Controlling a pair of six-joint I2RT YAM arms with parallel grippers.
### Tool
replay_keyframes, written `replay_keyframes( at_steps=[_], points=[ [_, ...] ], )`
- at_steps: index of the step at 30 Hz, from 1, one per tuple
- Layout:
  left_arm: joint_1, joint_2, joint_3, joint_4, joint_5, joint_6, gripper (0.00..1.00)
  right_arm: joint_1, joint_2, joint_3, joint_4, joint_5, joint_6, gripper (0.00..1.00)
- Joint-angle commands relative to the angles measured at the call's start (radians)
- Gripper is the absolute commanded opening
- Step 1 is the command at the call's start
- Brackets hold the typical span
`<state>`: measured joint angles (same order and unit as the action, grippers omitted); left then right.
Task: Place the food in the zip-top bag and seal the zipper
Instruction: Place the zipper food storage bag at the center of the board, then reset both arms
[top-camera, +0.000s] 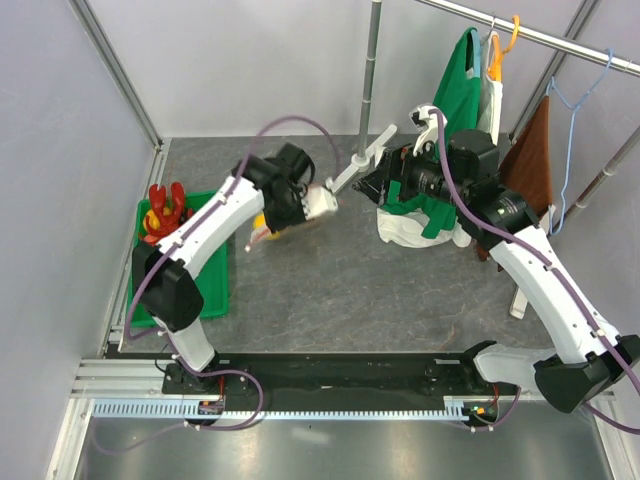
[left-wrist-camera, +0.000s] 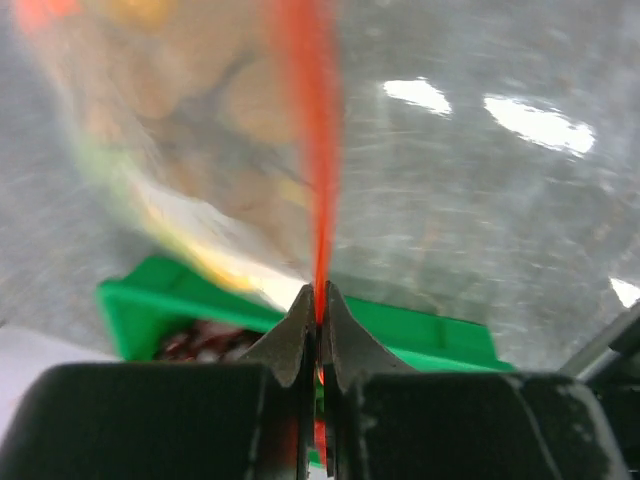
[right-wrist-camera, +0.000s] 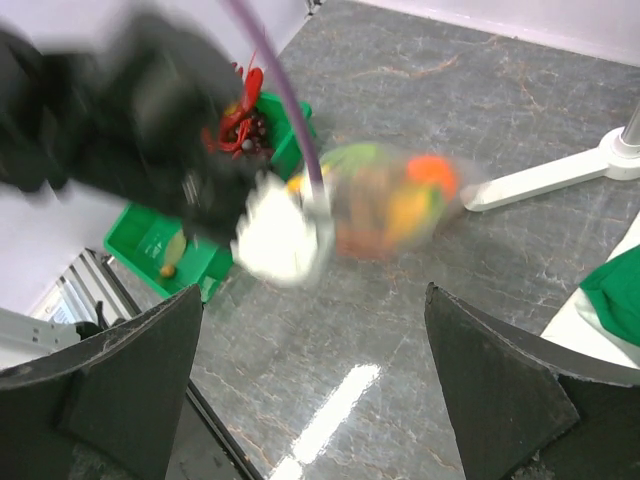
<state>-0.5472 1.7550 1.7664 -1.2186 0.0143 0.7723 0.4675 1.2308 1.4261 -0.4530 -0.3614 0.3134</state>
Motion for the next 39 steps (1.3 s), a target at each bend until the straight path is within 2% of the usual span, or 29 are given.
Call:
replay_keyframes(
  at_steps=[1,6,10,12,13,14,15,18,21,23,25,26,27,29,30,34,39],
  points=[
    [-0.106,-0.081,-0.186,0.093,0.001,-0.035,0.02,-0.029,0.003,0.039,0.007,-0.028,0.039,0.98],
    [-0.207,-0.083,-0.317,0.087,0.157,-0.180,0.02,-0.040,-0.028,0.008,0.004,-0.030,0.023,0.98],
    [-0.272,-0.068,-0.343,0.102,0.313,-0.280,0.02,-0.040,-0.042,-0.012,0.002,-0.039,0.016,0.98],
    [-0.286,-0.066,-0.360,0.114,0.357,-0.297,0.02,-0.041,-0.050,-0.026,-0.003,-0.057,0.007,0.98],
    [-0.299,-0.066,-0.367,0.116,0.360,-0.294,0.05,-0.041,-0.054,-0.032,-0.006,-0.062,-0.008,0.98],
    [-0.306,-0.069,-0.384,0.119,0.362,-0.292,0.11,-0.040,-0.059,-0.036,-0.009,-0.071,-0.020,0.98],
    [-0.307,-0.074,-0.390,0.119,0.384,-0.291,0.38,-0.041,-0.063,-0.049,-0.015,-0.097,-0.036,0.98],
    [-0.307,-0.147,-0.416,0.103,0.450,-0.275,0.74,-0.040,-0.086,-0.073,-0.047,-0.138,-0.106,0.98],
    [-0.293,-0.277,-0.441,0.139,0.451,-0.304,0.90,-0.041,-0.123,-0.088,-0.069,-0.154,-0.154,0.98],
    [-0.264,-0.342,-0.437,0.159,0.455,-0.333,0.97,-0.040,-0.146,-0.098,-0.079,-0.160,-0.174,0.98],
    [-0.137,-0.354,-0.392,0.136,0.537,-0.373,1.00,-0.041,-0.160,-0.101,-0.085,-0.191,-0.183,0.98],
    [-0.073,-0.361,-0.375,0.134,0.635,-0.393,1.00,-0.041,-0.162,-0.102,-0.101,-0.212,-0.206,0.98],
    [0.064,-0.373,-0.358,0.136,0.688,-0.434,1.00,-0.040,-0.163,-0.104,-0.111,-0.234,-0.220,0.98],
    [0.183,-0.388,-0.305,0.134,0.806,-0.461,1.00,-0.041,-0.165,-0.118,-0.150,-0.272,-0.229,0.98],
    [0.263,-0.420,-0.289,0.145,0.806,-0.508,1.00,-0.041,-0.166,-0.125,-0.164,-0.287,-0.241,0.98],
    [0.365,-0.541,-0.318,0.186,0.718,-0.564,1.00,-0.041,-0.218,-0.206,-0.220,-0.286,-0.292,0.98],
    [0.383,-0.676,-0.439,0.159,0.670,-0.565,1.00,-0.040,-0.287,-0.322,-0.253,-0.292,-0.306,0.98]
  ],
)
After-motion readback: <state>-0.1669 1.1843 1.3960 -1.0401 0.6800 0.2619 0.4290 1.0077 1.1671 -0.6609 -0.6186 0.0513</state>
